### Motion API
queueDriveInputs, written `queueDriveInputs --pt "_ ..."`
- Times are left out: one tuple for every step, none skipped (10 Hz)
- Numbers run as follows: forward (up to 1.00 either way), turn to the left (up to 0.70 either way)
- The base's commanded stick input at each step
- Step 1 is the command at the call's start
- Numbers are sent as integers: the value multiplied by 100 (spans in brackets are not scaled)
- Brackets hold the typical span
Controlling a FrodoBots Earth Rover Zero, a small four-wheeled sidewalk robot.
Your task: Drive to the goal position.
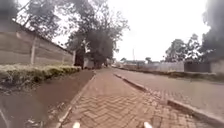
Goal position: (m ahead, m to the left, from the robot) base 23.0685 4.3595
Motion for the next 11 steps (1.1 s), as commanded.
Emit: queueDriveInputs --pt "70 3" --pt "70 -9" --pt "70 -24" --pt "70 2" --pt "70 7" --pt "70 13" --pt "70 13" --pt "70 15" --pt "70 12" --pt "70 8" --pt "70 5"
